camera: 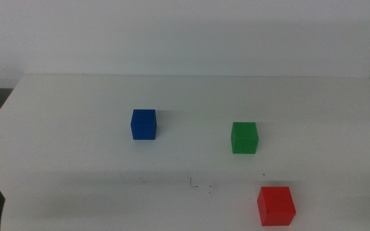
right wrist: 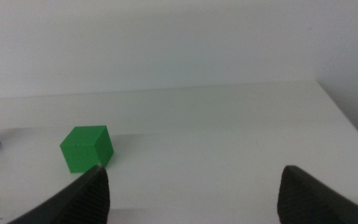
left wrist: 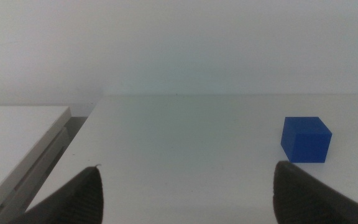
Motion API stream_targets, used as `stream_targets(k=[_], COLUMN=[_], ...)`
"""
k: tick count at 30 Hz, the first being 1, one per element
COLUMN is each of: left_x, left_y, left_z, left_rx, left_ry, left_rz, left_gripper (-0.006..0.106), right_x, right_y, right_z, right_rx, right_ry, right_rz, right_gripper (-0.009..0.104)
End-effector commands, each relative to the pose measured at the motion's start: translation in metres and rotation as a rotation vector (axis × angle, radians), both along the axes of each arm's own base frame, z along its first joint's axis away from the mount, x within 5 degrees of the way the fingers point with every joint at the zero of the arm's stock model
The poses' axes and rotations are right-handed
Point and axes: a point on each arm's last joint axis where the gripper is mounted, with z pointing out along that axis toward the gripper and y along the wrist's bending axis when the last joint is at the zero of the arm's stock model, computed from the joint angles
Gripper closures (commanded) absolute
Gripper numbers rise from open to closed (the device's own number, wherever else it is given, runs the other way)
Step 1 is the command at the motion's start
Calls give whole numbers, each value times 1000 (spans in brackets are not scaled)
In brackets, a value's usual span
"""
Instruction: Stack red cubes first, then green, then blue cubes in a specific spot.
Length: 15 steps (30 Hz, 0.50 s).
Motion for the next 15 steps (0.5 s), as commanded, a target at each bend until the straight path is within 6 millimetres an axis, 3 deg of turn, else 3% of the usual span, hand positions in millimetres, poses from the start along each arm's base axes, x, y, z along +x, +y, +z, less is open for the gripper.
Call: stream_targets(k=[1, 3, 7, 11, 15], left_x=[0, 0, 0, 0, 0], left_y=[0, 0, 0, 0, 0], left_z=[1, 1, 1, 1, 1], left_rx=[2, 2, 2, 2, 2], left_ry=[-17, -17, -17, -17, -17], left_rz=[-1, -1, -1, -1, -1], left_gripper=[7, 7, 7, 7, 7], right_x=[0, -3, -14, -5, 18], right_y=[-1, -2, -6, -2, 6], right_z=[-3, 7, 53, 98, 137], right_rx=[8, 25, 29, 78, 166], right_ry=[19, 53, 110, 91, 192], right_rz=[-11, -22, -53, -35, -6], right_gripper=[2, 2, 2, 2, 2])
